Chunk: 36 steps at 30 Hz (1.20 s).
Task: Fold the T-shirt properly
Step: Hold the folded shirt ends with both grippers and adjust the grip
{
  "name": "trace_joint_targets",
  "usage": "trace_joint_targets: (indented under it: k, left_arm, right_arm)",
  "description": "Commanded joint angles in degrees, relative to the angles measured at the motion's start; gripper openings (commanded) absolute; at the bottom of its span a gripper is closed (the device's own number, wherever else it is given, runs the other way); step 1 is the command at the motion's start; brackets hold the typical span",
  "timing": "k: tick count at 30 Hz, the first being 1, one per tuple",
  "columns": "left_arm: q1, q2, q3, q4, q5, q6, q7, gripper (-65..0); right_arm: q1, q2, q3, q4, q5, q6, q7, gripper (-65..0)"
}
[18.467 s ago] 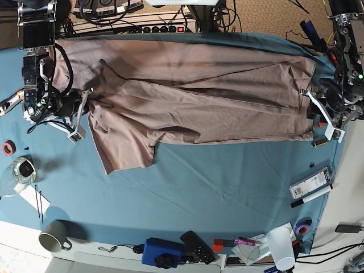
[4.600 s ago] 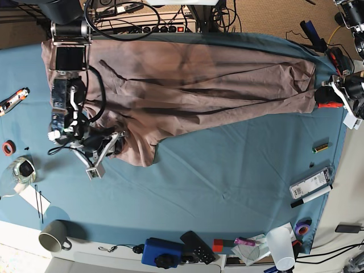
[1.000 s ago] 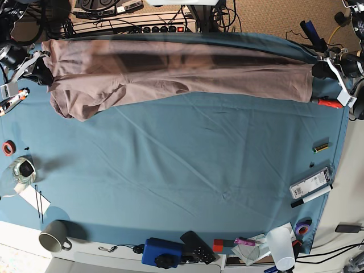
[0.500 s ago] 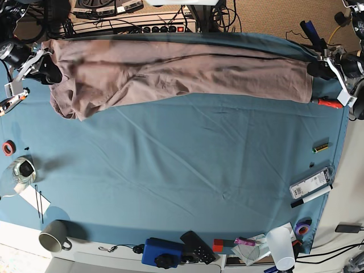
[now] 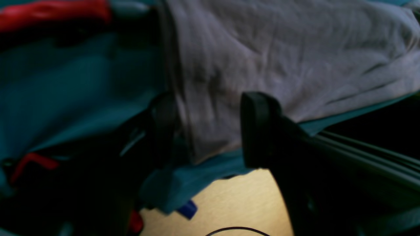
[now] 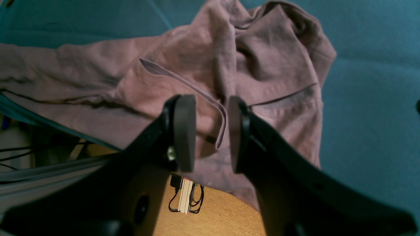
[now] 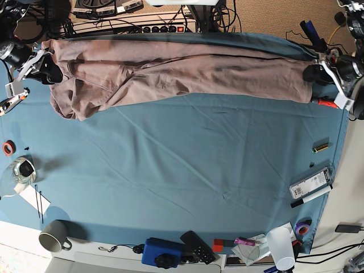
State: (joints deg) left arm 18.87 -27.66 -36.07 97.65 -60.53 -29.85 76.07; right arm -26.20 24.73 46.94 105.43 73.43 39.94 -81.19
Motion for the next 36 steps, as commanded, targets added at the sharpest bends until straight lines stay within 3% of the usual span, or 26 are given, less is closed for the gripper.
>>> trace_joint_targets:
  k: [1,19,36]
  left_arm:
    - [-0.9,-1.0,-0.5,0.9,0.0,0.0,-0.8,-32.6]
    - [-1.6,1.3,-0.4,0.7,6.6,-0.1,-5.4,-32.6]
    - [-1.6,2.3,-0.4,0.7,8.1,0.0,-7.8,-33.1]
  right_arm:
    - [0.0,1.5,0.7,0.9,1.1,0.1,1.2,-47.4]
    - [0.0,1.5,0.7,0.9,1.1,0.1,1.2,-47.4]
    - [0.0,1.5,0.7,0.9,1.1,0.1,1.2,-47.4]
